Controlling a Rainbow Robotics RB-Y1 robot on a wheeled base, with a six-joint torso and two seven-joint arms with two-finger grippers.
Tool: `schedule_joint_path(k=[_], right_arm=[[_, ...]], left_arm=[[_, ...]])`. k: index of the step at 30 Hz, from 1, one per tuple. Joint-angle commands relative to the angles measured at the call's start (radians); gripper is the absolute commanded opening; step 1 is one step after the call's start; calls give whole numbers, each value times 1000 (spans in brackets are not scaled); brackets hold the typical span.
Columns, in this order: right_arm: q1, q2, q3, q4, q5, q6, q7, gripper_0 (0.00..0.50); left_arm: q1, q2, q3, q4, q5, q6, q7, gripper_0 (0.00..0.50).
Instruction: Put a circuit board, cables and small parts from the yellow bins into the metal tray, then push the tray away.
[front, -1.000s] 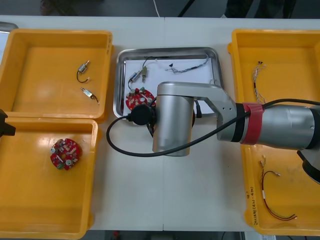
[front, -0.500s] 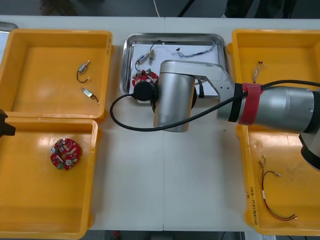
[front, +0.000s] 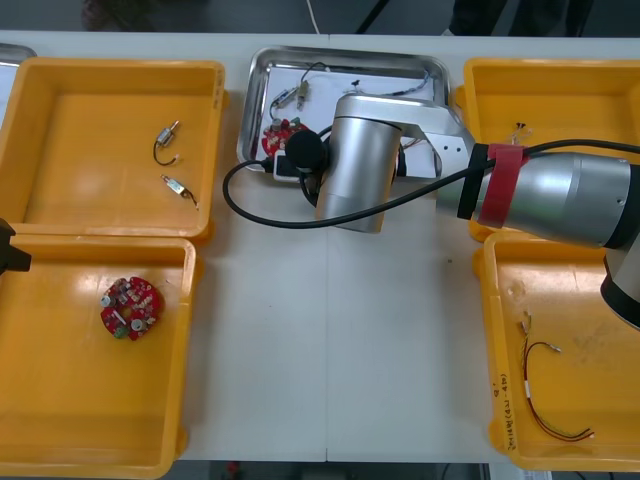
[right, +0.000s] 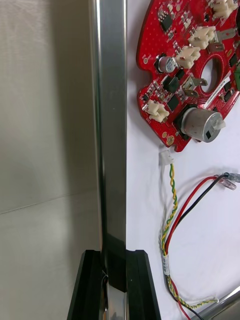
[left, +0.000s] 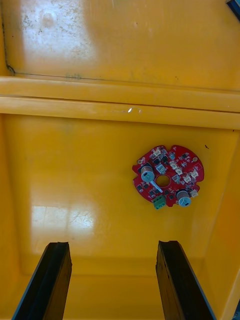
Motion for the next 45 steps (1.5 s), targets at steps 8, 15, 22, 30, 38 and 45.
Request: schedule_joint_path(k=[8, 15, 22, 30, 38, 45], right_arm=[[-78, 28, 7, 86, -3, -110, 43, 0], [-84, 35, 7, 109, 9, -149, 74, 0], [-90, 35, 7, 122, 11, -180, 91, 0], [-93, 35, 7, 154, 15, -219, 114, 0], [-93, 38, 7, 162, 15, -214, 123, 500], [-87, 38, -34, 85, -8, -79, 109, 500]], left_arm=[[20, 42, 35, -30, 5, 7, -103, 500], [20, 42, 35, -30, 5, 7, -103, 500], [20, 42, 35, -30, 5, 7, -103, 500], [20, 42, 35, -30, 5, 7, -103, 500], [20, 42, 35, -30, 5, 7, -103, 500], [20, 42, 35, -30, 5, 7, -103, 500]])
